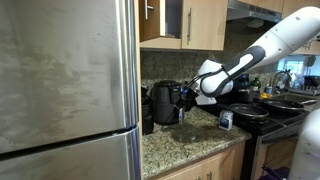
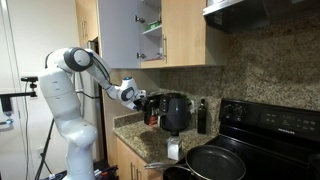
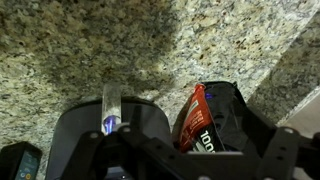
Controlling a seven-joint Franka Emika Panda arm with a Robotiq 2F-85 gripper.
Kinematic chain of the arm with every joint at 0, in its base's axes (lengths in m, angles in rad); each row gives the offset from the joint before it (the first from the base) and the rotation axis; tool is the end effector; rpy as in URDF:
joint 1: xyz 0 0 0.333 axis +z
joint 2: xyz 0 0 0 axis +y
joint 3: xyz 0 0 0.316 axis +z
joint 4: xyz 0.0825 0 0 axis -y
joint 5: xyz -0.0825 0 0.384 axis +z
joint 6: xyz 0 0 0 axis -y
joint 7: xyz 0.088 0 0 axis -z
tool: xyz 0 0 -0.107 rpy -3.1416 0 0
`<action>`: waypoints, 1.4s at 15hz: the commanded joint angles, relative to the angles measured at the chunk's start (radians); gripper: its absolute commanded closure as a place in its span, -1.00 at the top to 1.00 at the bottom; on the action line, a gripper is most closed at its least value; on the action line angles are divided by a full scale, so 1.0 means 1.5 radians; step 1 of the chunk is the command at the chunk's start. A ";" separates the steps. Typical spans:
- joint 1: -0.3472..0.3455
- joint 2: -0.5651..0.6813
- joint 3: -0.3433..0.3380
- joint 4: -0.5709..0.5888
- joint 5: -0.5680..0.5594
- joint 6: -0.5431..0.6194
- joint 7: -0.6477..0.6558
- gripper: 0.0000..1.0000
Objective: Turn on the airfryer
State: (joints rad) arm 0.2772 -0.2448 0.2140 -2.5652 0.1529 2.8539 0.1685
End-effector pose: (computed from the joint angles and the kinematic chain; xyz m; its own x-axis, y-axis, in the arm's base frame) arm 0.4186 0.2157 0.4083 0.8641 0.1331 0.4855 0.2288 -0.9629 -0.1433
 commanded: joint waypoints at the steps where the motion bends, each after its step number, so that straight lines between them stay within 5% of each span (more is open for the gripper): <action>1: -0.012 0.022 0.010 0.011 -0.011 0.013 0.003 1.00; 7: -0.133 0.121 0.079 0.071 -0.238 0.160 0.208 1.00; 8: -0.080 0.096 0.049 0.048 -0.173 0.139 0.146 1.00; 14: -0.147 0.101 0.072 0.056 -0.269 0.182 0.262 1.00; 15: -0.106 0.055 0.051 0.050 -0.174 0.157 0.216 1.00; 21: -0.117 0.055 0.046 0.089 -0.166 0.162 0.231 1.00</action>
State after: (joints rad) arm 0.1017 -0.1631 0.2831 -2.4319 -0.0957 3.0974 0.5147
